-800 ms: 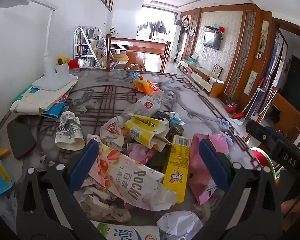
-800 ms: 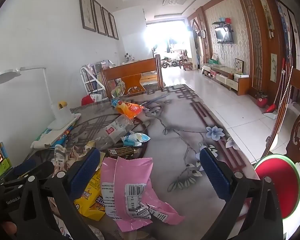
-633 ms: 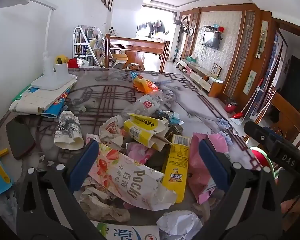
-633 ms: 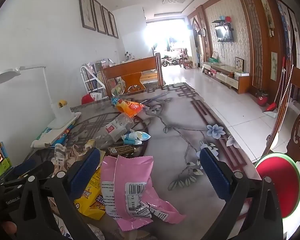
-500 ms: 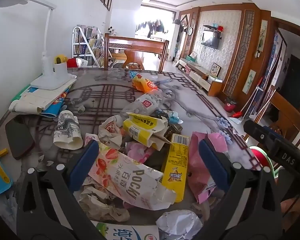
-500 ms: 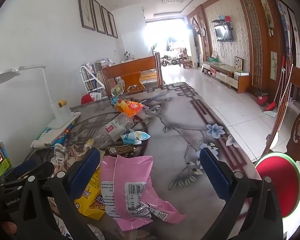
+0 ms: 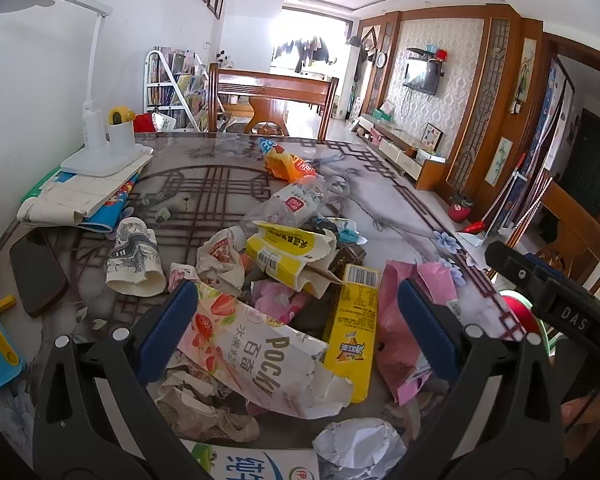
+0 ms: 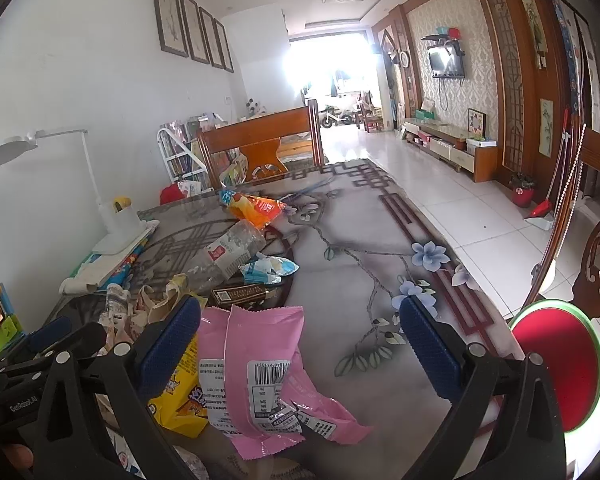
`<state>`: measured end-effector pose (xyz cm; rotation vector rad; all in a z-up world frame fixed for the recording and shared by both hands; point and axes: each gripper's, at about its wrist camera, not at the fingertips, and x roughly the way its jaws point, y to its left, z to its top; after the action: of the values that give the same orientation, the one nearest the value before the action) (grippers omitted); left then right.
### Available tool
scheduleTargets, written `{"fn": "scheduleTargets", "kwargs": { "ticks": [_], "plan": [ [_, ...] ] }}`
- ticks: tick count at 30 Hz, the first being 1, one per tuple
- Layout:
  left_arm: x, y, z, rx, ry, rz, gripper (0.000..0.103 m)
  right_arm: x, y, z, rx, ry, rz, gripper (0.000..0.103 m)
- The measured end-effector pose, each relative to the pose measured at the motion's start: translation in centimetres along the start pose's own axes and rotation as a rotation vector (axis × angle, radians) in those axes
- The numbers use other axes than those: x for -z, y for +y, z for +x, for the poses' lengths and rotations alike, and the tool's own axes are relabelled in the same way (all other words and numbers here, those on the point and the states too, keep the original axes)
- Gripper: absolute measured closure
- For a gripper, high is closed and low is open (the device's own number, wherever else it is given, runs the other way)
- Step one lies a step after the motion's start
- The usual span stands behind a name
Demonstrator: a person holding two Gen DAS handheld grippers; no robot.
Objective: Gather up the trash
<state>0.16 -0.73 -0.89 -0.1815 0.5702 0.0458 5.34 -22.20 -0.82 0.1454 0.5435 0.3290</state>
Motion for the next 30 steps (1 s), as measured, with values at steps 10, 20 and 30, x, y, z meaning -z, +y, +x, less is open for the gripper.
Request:
{"fn": "scheduleTargets", "kwargs": {
  "ticks": [10, 20, 30],
  "plan": [
    [0.44, 0.45, 0.33, 0.005, 0.009, 0.004, 0.005, 0.17, -0.01, 0.21, 0.002, 0.01, 0.002, 0.007],
    [0.53, 0.45, 0.41, 0.004, 0.012, 0.004, 0.005, 0.27, -0.11, 0.47, 0.008, 0.021, 0.005, 0.007],
    [0.42, 0.48, 0.43, 0.004, 0.015, 0.002, 0.005, 0.3, -0.14, 0.49, 0.007, 0.023, 0.005, 0.007]
  ]
}}
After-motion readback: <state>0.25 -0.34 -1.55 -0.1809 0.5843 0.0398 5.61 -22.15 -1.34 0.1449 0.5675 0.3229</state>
